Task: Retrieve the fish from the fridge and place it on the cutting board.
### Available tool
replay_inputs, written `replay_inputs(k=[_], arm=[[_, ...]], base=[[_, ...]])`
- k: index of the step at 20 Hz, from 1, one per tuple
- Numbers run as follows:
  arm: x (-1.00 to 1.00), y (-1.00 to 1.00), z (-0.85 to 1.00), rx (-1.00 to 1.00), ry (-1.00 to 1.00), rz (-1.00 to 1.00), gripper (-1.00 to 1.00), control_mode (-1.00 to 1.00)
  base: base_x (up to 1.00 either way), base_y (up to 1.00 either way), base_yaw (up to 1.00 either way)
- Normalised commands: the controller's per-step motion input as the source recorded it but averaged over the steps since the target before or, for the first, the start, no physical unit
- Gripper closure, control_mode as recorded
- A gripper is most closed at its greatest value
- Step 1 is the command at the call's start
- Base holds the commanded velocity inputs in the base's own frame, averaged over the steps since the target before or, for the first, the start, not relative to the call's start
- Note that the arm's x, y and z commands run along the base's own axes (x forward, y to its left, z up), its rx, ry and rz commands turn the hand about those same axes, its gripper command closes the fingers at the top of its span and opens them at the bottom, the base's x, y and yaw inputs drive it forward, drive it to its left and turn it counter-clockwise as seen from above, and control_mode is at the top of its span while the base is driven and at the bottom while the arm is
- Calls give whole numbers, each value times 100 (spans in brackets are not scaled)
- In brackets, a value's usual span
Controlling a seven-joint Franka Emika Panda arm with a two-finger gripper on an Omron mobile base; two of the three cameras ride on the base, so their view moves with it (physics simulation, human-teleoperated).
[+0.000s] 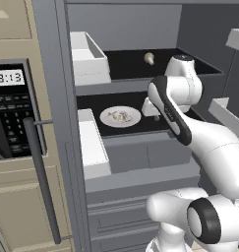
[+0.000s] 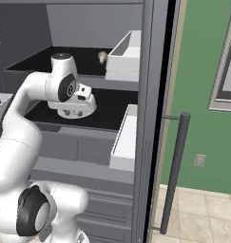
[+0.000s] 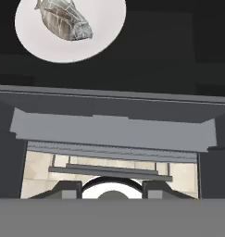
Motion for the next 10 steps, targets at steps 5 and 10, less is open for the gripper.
replay_inputs(k=[5,10], arm=[[0,2,-13,0,1,1,-100,-100],[-1,5,-22,0,-1,4,-100,-100]], base=[[0,0,0],[0,0,0]])
